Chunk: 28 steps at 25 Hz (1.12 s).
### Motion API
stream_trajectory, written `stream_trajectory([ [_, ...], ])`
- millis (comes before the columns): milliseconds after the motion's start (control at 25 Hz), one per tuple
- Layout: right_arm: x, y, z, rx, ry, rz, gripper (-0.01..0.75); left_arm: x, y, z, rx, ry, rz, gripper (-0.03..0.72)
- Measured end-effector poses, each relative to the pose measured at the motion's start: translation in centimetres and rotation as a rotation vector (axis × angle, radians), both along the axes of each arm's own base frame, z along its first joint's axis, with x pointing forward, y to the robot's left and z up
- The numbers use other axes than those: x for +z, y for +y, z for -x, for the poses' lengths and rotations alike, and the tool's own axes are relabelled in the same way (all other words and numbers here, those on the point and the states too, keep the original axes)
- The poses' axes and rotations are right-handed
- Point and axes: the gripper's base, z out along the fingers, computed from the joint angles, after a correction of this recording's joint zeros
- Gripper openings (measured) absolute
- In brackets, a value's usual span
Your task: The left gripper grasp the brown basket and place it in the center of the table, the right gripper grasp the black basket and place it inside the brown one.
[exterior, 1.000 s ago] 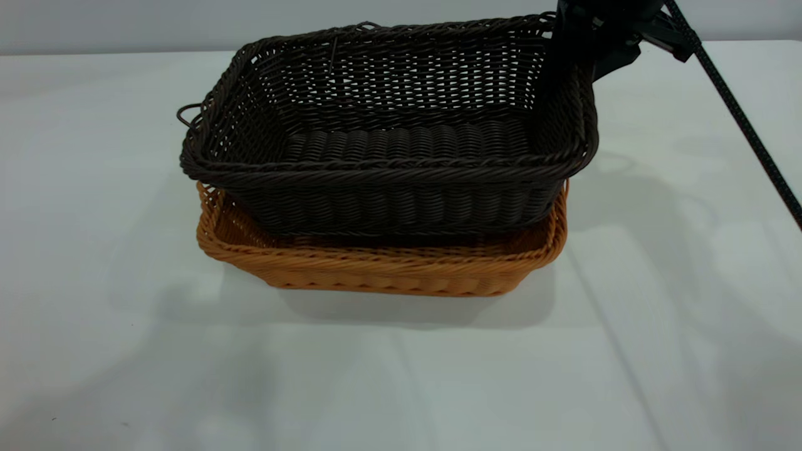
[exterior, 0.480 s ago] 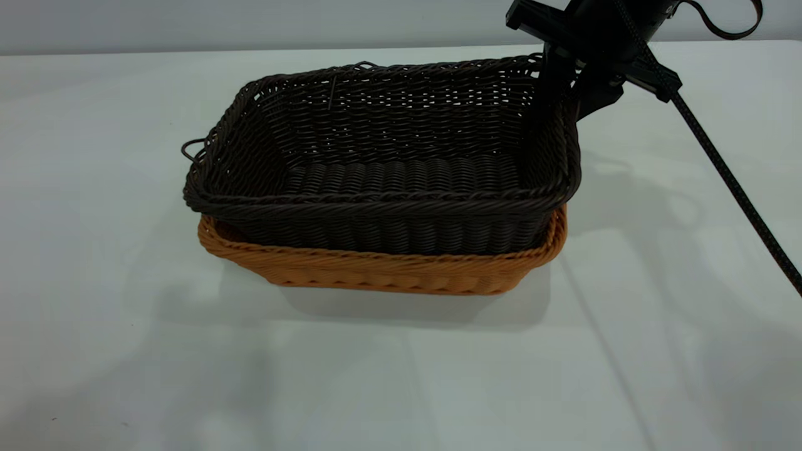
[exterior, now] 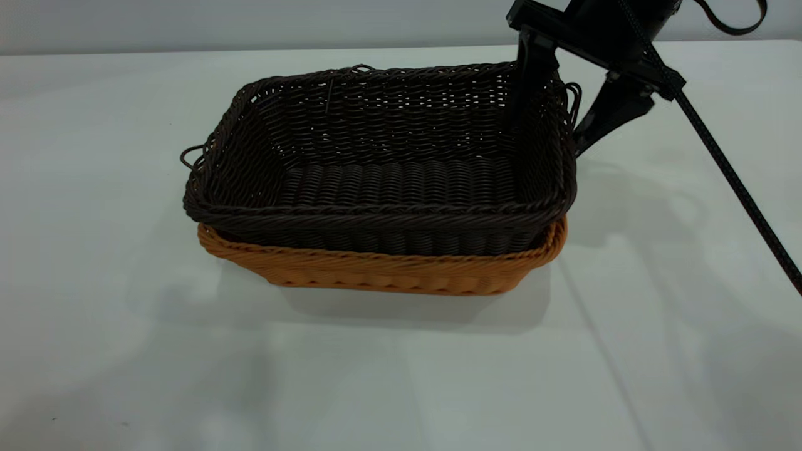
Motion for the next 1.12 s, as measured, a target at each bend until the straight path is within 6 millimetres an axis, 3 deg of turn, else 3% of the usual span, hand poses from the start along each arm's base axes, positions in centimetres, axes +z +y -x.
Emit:
stream_trajectory([
  [280,6.3,-0.7,0.8,0.072,-0.137,0.034,0.575,0.0,0.0,0.0,0.0,0.0,0.0,0.458],
  [400,10.6,-1.0,2.0,0.095,-0.21,0.025,0.564,0.3,0.3,0.5,0.009,-0.003,0.006,0.458],
  [480,14.9,-1.4,3.5,0.117,-0.306,0.016,0.562,0.9,0.9,1.4,0.052,0.004,0.016,0.458],
  [560,19.4,-2.0,5.7,0.139,-0.41,0.016,0.562,1.9,2.2,2.8,0.116,-0.013,0.015,0.458],
  [680,26.3,-3.6,10.6,0.167,-0.587,0.052,0.562,3.4,4.6,5.2,0.259,-0.063,0.02,0.458],
  [800,31.0,-5.5,16.0,0.162,-0.722,0.112,0.562,5.0,6.9,7.8,0.416,-0.131,0.104,0.458],
  [960,33.5,-8.2,23.3,0.099,-0.859,0.198,0.562,6.5,9.3,11.4,0.569,-0.172,0.277,0.458],
  [1120,32.0,-10.6,29.0,0.022,-0.903,0.294,0.562,6.9,10.6,13.7,0.661,-0.161,0.414,0.458],
])
